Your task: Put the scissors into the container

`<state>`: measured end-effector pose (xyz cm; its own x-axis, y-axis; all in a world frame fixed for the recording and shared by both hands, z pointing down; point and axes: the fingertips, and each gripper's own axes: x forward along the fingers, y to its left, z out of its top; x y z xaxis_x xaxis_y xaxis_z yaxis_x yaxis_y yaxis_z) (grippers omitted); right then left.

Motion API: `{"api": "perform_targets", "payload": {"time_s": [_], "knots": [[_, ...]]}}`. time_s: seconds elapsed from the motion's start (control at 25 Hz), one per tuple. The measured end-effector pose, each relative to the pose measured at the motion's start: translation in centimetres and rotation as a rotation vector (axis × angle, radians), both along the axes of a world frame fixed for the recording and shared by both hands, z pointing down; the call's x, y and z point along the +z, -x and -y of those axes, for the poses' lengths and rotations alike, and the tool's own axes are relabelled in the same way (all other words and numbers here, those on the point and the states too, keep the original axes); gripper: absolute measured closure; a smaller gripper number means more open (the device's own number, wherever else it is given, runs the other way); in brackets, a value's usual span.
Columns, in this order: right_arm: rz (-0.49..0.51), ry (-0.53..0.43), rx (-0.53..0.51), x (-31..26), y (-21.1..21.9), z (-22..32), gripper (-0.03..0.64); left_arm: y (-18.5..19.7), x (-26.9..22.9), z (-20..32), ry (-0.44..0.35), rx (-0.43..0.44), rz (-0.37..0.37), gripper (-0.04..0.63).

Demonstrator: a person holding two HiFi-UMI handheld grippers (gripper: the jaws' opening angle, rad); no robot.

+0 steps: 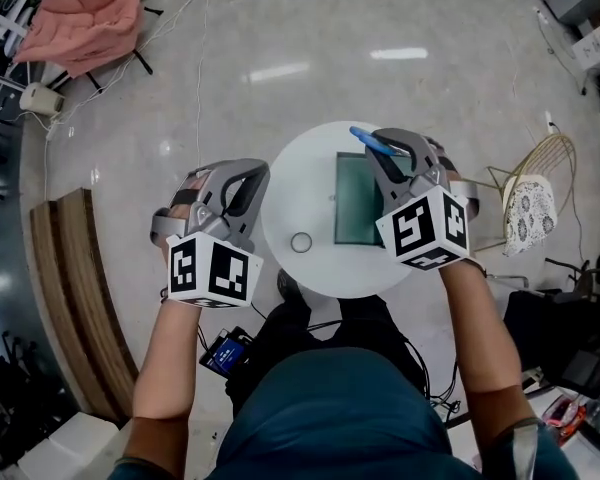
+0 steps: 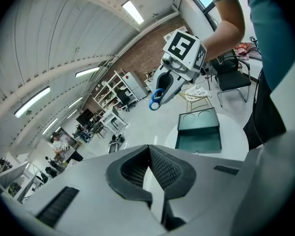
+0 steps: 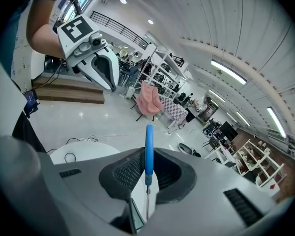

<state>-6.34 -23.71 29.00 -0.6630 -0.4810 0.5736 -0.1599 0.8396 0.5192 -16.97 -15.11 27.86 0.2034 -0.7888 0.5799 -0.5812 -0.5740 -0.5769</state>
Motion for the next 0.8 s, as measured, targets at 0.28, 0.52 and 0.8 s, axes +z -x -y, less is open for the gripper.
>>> {"api": "perform_targets", "payload": {"time_s": [0.28,0.52,0.8], "knots": [[-0.008,0.017,-0.011,2.3,0.0,0.6,0.548,-0.6,2.3,0.2,0.026,-0.003,-0.008,0.577],[-0.013,0.03,-0.018,3.6,0.1,1.3,0.548,-0.8,3.7,0.8,0.042,-0.008,-0.015,0.577],[-0.024,0.054,-0.026,6.5,1.1,2.3,0.548,0.1,6.5,1.6,0.069,-0.019,-0.027,0.577]]}}
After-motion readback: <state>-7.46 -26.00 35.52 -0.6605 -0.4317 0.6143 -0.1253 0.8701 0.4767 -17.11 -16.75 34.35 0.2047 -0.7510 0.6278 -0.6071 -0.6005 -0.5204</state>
